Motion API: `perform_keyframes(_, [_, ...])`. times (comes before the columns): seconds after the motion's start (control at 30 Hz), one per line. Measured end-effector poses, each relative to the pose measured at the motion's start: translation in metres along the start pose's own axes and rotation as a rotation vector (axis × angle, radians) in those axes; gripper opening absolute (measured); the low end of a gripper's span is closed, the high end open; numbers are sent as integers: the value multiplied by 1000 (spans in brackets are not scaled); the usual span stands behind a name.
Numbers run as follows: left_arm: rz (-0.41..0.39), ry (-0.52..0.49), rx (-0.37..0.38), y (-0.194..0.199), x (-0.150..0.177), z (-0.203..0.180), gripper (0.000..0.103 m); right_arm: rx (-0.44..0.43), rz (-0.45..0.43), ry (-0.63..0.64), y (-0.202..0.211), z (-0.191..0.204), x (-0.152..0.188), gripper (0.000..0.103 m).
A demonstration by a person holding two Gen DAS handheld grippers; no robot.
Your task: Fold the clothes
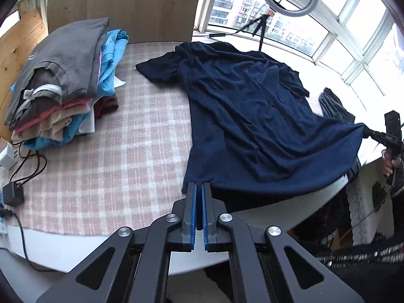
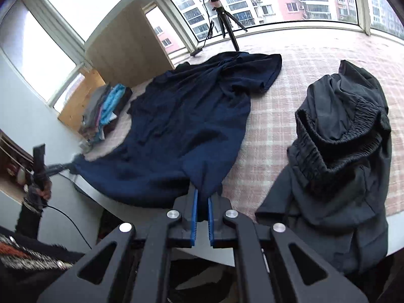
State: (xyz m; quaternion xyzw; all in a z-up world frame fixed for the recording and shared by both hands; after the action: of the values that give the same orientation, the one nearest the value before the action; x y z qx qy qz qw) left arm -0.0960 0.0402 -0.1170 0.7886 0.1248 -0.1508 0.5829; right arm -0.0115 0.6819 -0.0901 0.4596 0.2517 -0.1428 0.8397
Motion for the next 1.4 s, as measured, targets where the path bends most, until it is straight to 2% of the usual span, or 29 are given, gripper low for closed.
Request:
perform_keyframes(0.07, [35, 17, -54, -33, -23, 4, 5, -16, 19, -104, -34, -25, -25, 7])
perform_keyframes(0.13, [69, 12, -101, -60, -38, 5, 7, 22, 91, -209, -74, -55, -41, 9])
perform_keyframes(0.2, [101, 7, -144, -86, -51, 7, 9, 47, 145, -249, -97, -70, -43, 15])
perform_keyframes(0.23, [104, -1, -129, -86, -48, 7, 11, 58, 171, -264, -106, -76, -43, 15])
perform_keyframes(0.33, [102, -22, -108, -76, -36, 10, 18, 111, 181, -185, -106, -70, -38, 23])
perform_keyframes(0.37, [99, -27, -106, -72, -31, 11, 21, 122, 176, -174, -102, -70, -36, 29])
perform_keyframes(0.4, [97, -23, -113, -69, -28, 14, 21, 132, 168, -168, -99, -71, -35, 32])
perform_keyframes(0.5, [117, -29, -93, -70, -20, 21, 21, 175, 165, -130, -93, -71, -32, 32])
perform_keyframes(0.57, [138, -39, -85, -77, -18, 23, 22, 164, 203, -105, -99, -72, -32, 32])
perform_keyframes(0.67, [137, -95, -123, -93, -23, 19, 22, 156, 258, -71, -115, -72, -34, 32])
perform_keyframes(0.73, [143, -150, -137, -105, -27, 13, 26, 111, 308, -43, -131, -64, -36, 32])
perform_keyframes(0.8, [173, -183, -122, -120, -32, 10, 28, 20, 358, -43, -149, -57, -39, 32])
perform_keyframes(0.87, [173, -193, -126, -133, -43, 9, 29, -21, 315, -55, -160, -59, -55, 32])
perform_keyframes(0.93, [160, -181, -161, -142, -55, 13, 28, 76, 201, -146, -154, -81, -76, 32])
perform_keyframes(0.97, [160, -161, -157, -141, -59, 16, 28, 136, 138, -197, -148, -94, -87, 32])
perform_keyframes(1.0, [161, -152, -123, -138, -61, 18, 28, 156, 125, -197, -143, -98, -92, 32])
perform_keyframes(1.03, [153, -158, -100, -132, -62, 19, 29, 158, 133, -174, -139, -99, -95, 32])
perform_keyframes(1.1, [142, -185, -106, -124, -61, 22, 31, 166, 180, -49, -131, -88, -92, 37])
perform_keyframes(1.17, [149, -207, -100, -120, -59, 26, 34, 228, 219, 109, -125, -76, -84, 46])
perform_keyframes(1.27, [181, -231, -115, -124, -55, 32, 34, 323, 270, 308, -123, -68, -73, 48])
perform_keyframes(1.3, [192, -236, -119, -126, -53, 32, 34, 350, 294, 348, -124, -69, -69, 48])
perform_keyframes(1.4, [209, -235, -68, -132, -52, 26, 34, 313, 334, 295, -131, -83, -66, 48])
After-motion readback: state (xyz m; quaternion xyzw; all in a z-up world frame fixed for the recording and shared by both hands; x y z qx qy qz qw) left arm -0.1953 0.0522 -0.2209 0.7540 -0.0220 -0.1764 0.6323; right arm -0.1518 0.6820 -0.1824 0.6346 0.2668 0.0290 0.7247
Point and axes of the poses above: each gripper's, at about its wrist camera, not at the fingertips, and y roughly against the way its jaws point, z to its left, x to its underside, the point moved 3 cm from there along -y, roughly the way its jaws point, and after that the axes turned 9 degrees about y, right-handed, at the moved point
